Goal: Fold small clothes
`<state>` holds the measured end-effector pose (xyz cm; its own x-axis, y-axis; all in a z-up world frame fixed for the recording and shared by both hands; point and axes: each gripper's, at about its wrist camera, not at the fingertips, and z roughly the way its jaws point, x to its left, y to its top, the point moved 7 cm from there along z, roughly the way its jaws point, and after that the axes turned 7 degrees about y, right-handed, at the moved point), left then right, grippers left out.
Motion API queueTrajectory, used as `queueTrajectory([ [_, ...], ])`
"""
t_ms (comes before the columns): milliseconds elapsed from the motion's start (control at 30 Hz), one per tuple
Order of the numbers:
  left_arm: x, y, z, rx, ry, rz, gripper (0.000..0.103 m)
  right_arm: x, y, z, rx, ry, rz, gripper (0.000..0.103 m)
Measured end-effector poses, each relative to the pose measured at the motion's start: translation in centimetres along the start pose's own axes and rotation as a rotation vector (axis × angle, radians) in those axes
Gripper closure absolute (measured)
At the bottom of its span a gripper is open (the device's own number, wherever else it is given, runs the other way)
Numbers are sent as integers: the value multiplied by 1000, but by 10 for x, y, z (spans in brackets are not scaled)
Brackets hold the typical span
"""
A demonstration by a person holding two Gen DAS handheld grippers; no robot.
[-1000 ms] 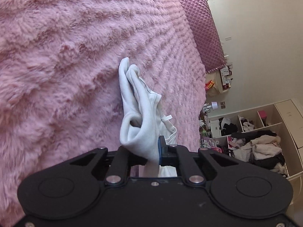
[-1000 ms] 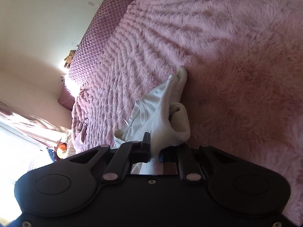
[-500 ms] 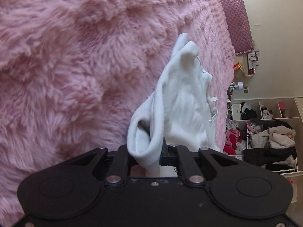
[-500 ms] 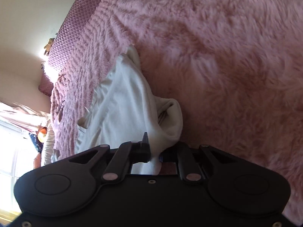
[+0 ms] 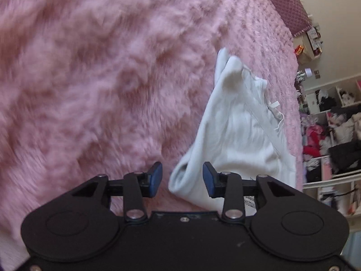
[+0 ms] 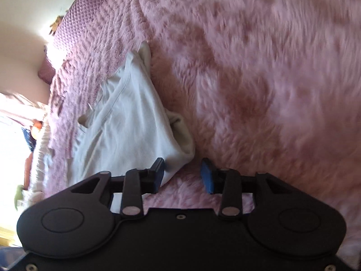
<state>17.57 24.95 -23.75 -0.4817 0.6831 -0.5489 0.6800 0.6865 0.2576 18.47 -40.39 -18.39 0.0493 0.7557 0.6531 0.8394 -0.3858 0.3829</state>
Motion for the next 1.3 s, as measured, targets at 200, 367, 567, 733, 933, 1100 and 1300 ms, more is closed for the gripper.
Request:
queueTrajectory([
  [200,-68,64,10,-193,36,242,59,82,79,10,-270,6,-394,45],
  [367,-115,88,51,-286,72,370,59,108,115,98,-200,-86,-588,46],
  [567,-138,108,91,-283,154,390,59,101,129,148,-161,-210,-647,46],
  [733,-140,112,118,-246,206,414,60,96,129,165,-131,-236,-646,46],
  [933,-143,109,138,-234,212,425,76,94,124,173,-97,-228,-638,78],
  [1100,-140,112,129,-251,131,350,100,105,124,164,-147,-205,-652,90],
  [1300,-146,124,99,-338,79,299,101,119,130,145,-251,-181,-641,93],
])
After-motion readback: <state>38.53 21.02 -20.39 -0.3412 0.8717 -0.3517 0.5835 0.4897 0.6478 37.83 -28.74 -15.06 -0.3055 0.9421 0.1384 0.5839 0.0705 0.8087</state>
